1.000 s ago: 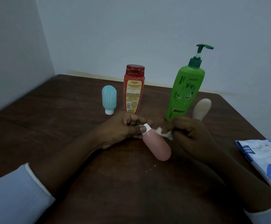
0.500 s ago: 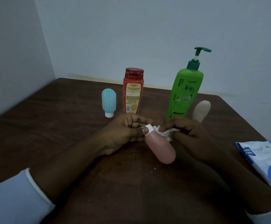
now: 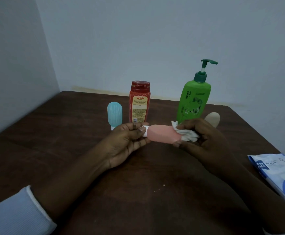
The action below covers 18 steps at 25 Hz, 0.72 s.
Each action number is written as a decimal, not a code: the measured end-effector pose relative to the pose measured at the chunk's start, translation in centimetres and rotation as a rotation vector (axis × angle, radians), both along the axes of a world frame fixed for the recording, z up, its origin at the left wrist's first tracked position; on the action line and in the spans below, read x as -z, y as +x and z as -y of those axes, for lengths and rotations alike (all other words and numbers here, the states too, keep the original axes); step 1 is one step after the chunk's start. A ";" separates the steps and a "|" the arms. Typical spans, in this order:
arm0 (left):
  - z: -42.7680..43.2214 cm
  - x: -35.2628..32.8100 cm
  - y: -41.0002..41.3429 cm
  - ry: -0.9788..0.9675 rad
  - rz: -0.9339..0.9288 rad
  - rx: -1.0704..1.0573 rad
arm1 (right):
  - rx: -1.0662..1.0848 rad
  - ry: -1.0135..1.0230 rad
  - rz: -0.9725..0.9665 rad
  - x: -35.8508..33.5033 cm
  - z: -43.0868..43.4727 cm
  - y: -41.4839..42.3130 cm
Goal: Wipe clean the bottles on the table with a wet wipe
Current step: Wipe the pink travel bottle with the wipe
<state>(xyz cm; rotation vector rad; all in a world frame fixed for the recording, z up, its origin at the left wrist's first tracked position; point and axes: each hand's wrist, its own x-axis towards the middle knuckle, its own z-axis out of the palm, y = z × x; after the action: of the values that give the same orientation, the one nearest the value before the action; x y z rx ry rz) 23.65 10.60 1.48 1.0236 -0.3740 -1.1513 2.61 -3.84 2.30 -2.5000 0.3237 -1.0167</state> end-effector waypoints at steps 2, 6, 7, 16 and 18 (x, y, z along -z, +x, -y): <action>-0.2 0.0 0.1 -0.014 0.042 0.059 | 0.049 0.007 0.083 0.1 0.2 0.0; -0.6 0.3 -0.9 -0.021 0.252 0.260 | 0.113 -0.009 0.198 0.4 0.2 0.2; -0.6 0.5 -1.3 -0.010 0.297 0.312 | 0.121 -0.030 0.195 0.7 -0.1 0.4; -0.3 1.0 -2.1 -0.108 0.237 0.254 | -0.043 -0.115 0.068 1.3 -2.2 1.2; -0.3 0.9 -2.1 -0.097 0.200 0.216 | -0.060 -0.109 0.065 1.3 -2.1 1.0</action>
<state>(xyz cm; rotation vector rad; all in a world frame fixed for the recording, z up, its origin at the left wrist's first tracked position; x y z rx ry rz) 21.52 10.86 0.59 1.0332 -0.7072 -1.2137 3.64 -1.73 1.05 -2.5490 0.1772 -1.1167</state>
